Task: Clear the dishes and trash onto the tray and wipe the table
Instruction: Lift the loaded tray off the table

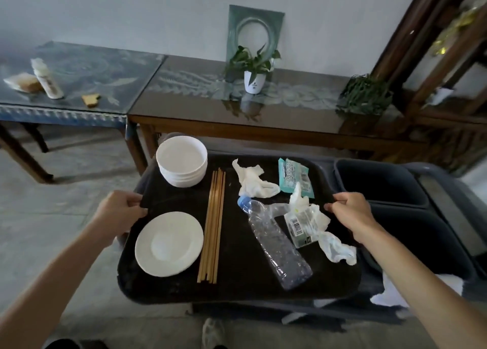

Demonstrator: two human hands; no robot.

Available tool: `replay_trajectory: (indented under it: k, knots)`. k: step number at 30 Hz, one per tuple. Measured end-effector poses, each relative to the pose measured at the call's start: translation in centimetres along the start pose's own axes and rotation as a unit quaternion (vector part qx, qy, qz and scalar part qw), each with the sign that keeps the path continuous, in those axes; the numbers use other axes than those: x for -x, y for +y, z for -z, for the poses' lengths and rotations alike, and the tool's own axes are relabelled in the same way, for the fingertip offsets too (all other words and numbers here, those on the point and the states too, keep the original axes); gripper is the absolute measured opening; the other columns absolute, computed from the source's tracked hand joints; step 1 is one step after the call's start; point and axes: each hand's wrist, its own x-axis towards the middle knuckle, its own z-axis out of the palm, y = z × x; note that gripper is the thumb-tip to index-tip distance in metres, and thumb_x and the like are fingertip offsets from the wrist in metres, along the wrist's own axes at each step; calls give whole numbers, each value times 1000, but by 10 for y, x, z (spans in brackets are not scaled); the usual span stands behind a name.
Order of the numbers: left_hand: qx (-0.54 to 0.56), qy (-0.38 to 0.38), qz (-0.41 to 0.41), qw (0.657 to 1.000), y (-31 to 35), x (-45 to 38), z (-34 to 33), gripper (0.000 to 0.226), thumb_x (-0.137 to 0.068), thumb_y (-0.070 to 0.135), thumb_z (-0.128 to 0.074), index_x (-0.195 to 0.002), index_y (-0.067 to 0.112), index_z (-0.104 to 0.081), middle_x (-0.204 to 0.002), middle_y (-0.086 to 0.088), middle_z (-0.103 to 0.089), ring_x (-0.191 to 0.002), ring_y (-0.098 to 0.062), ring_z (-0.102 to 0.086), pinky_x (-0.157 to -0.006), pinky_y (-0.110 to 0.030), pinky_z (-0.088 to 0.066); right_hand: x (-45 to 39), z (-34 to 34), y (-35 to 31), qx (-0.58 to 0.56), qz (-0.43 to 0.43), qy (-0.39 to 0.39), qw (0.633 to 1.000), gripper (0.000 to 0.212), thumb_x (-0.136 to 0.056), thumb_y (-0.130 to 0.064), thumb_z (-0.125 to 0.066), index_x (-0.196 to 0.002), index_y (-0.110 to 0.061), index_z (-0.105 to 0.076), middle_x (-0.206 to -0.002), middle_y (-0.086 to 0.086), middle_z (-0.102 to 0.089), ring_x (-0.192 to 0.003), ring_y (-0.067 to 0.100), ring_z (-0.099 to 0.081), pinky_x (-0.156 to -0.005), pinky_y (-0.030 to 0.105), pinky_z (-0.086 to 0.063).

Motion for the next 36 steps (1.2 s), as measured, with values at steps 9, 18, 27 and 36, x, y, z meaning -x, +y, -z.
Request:
replay_trajectory:
  k: [9,18,27,36]
  knots:
    - [-97,5,43,994,27,-105,-66,10,-85,3,-71,-78,9,-74,-71,-15,-69,-66,-31,-64,-66,-39,-56,-84,-39,17,9,-53,-26,998,38,-86,-15,-79,-123,-10,-72,-90,-5,-70,-98,18,-65,-91,35,-53]
    - [-138,39,103,984,26,-125,-98,34,-84,10,-74,-118,14,-75,-108,-14,-74,-103,-38,-66,-92,-44,-55,-118,-67,19,57,-71,-56,994,52,-84,-22,-85,-132,-13,-68,-120,4,-74,-113,24,-67,-96,35,-51]
    - [-75,89,115,987,19,-131,-109,37,-86,9,-76,-122,14,-74,-119,-8,-74,-112,-28,-67,-102,-46,-53,-127,-72,24,65,-78,-72,992,53,-79,-25,-90,-127,-13,-71,-115,4,-75,-102,19,-69,-99,40,-55]
    - [245,1,243,939,36,-131,-97,45,-99,49,-45,-112,15,-71,-117,-5,-66,-97,-19,-61,-88,-33,-41,-132,-62,26,-71,-129,-83,986,32,-92,-47,-72,-103,-18,-78,-90,2,-79,-79,18,-76,-72,37,-64]
